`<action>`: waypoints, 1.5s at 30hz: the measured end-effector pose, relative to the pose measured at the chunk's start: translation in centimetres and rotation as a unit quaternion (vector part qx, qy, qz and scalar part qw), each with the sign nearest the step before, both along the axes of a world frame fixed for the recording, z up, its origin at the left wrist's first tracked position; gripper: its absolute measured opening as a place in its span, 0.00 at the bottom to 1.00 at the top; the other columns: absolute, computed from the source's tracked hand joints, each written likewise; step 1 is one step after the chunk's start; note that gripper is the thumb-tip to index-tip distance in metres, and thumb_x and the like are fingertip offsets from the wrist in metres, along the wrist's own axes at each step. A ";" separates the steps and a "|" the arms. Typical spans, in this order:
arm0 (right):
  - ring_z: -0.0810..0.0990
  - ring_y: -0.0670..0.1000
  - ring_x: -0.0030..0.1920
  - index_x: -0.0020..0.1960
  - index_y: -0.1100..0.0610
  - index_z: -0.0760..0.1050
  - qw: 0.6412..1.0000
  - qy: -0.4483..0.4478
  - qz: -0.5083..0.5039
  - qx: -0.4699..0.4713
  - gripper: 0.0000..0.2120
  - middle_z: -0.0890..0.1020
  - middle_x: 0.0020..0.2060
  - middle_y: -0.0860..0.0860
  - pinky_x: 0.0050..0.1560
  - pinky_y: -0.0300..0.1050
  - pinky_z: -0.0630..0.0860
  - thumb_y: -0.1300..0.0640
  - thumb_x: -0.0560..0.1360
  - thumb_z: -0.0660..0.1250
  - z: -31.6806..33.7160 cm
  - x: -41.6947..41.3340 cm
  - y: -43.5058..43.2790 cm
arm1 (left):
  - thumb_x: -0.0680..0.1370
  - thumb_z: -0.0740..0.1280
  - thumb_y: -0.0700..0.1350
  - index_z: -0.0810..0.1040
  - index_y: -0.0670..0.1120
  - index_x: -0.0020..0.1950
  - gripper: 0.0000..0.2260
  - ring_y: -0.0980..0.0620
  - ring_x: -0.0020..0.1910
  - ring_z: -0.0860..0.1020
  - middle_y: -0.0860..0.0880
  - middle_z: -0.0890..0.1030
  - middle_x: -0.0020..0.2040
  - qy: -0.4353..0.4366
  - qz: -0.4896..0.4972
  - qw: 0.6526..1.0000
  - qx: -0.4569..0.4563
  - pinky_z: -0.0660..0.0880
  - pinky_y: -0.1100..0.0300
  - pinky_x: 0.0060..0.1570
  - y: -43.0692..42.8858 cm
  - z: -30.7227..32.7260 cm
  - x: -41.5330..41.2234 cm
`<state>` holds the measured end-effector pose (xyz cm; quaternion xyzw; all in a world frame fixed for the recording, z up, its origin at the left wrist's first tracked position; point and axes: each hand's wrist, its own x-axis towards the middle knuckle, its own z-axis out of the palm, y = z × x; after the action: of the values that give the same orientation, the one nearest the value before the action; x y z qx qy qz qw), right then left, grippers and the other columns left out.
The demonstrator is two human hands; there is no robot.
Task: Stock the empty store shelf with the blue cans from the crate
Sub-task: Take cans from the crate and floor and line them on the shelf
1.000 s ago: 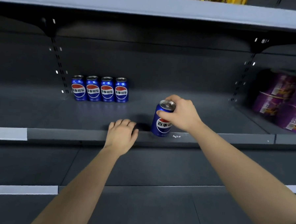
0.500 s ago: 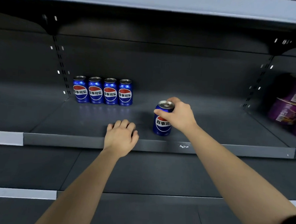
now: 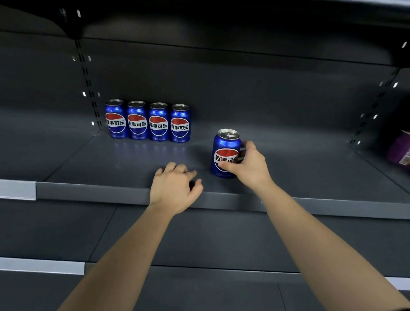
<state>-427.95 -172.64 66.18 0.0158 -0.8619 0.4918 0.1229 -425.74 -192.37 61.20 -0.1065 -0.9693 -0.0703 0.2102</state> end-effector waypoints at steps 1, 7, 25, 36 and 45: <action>0.80 0.48 0.52 0.63 0.56 0.68 1.000 0.001 -0.001 0.005 0.32 0.78 0.53 0.47 0.53 0.42 0.76 0.55 0.65 0.80 -0.1 -0.6 -0.2 | 0.73 0.44 0.61 0.79 0.53 0.61 0.30 0.50 0.56 0.73 0.54 0.80 0.53 0.003 -0.001 1.000 0.009 0.70 0.53 0.50 0.0 -0.1 0.0; 0.79 0.51 0.54 0.63 0.54 0.66 1.000 -0.013 -0.006 -0.021 0.31 0.77 0.56 0.48 0.49 0.54 0.82 0.55 0.66 0.79 -0.5 -4.4 -2.0 | 0.73 0.46 0.60 0.81 0.52 0.59 0.29 0.51 0.54 0.74 0.55 0.80 0.52 0.021 0.001 0.999 0.032 0.71 0.57 0.42 0.1 -0.3 0.0; 0.78 0.52 0.55 0.68 0.54 0.65 0.992 -0.051 -0.025 -0.114 0.34 0.76 0.57 0.50 0.47 0.51 0.82 0.62 0.67 0.76 -0.8 -13.1 -7.0 | 0.72 0.53 0.59 0.80 0.48 0.45 0.21 0.51 0.46 0.75 0.53 0.78 0.43 0.060 0.014 0.997 0.036 0.69 0.57 0.37 0.1 -0.8 -0.3; 0.79 0.54 0.59 0.70 0.57 0.65 0.998 -0.007 -0.052 -0.038 0.33 0.78 0.61 0.54 0.59 0.51 0.78 0.62 0.69 0.76 -2.1 -15.0 -7.2 | 0.73 0.56 0.55 0.76 0.47 0.41 0.14 0.49 0.39 0.73 0.51 0.75 0.38 0.108 0.008 0.993 0.037 0.71 0.55 0.38 0.0 -1.3 -0.4; 0.79 0.56 0.59 0.70 0.57 0.64 0.997 -0.001 -0.068 0.025 0.31 0.79 0.62 0.54 0.54 0.45 0.74 0.59 0.72 0.74 -1.5 -14.6 -7.4 | 0.74 0.56 0.54 0.77 0.48 0.43 0.14 0.49 0.38 0.73 0.51 0.76 0.38 0.103 0.008 0.994 0.032 0.70 0.54 0.38 -0.1 -1.3 -0.4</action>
<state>-442.53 -180.04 64.69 -0.0400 -0.8730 0.4607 0.1549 -426.18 -192.46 59.91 -0.0989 -0.9405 -0.0880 0.3128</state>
